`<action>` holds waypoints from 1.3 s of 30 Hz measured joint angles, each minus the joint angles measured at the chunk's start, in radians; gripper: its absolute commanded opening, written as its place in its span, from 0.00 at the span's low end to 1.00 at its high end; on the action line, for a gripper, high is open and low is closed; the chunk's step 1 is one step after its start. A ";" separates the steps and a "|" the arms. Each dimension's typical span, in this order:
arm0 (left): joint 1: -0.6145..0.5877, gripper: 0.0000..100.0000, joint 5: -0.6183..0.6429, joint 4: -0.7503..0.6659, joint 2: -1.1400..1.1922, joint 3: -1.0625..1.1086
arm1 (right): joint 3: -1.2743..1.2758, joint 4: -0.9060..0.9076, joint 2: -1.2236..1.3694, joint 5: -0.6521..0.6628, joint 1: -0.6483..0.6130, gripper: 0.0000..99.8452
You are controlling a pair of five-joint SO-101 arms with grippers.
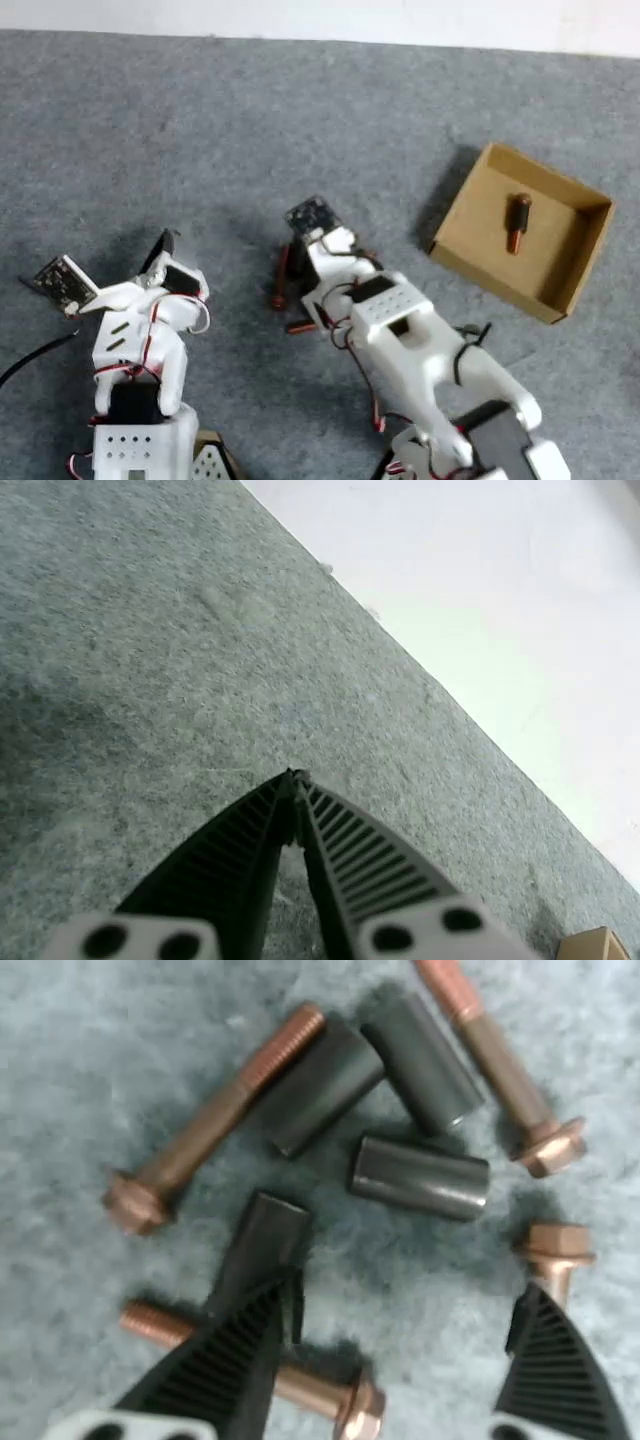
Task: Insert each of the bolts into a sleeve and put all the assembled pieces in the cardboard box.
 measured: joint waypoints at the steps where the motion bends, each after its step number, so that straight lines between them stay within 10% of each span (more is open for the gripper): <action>1: 0.000 0.01 0.000 0.000 0.000 0.000 | -0.006 -0.008 0.023 0.000 0.000 0.31; 13: 0.000 0.01 0.000 0.000 0.000 0.000 | -0.196 0.124 0.236 0.000 -0.003 0.30; 21: 0.000 0.01 0.000 0.000 0.000 0.000 | -0.230 0.153 0.250 0.000 0.000 0.04; 39: 0.000 0.01 0.000 0.000 0.000 0.000 | -0.249 0.331 0.029 0.026 -0.005 0.03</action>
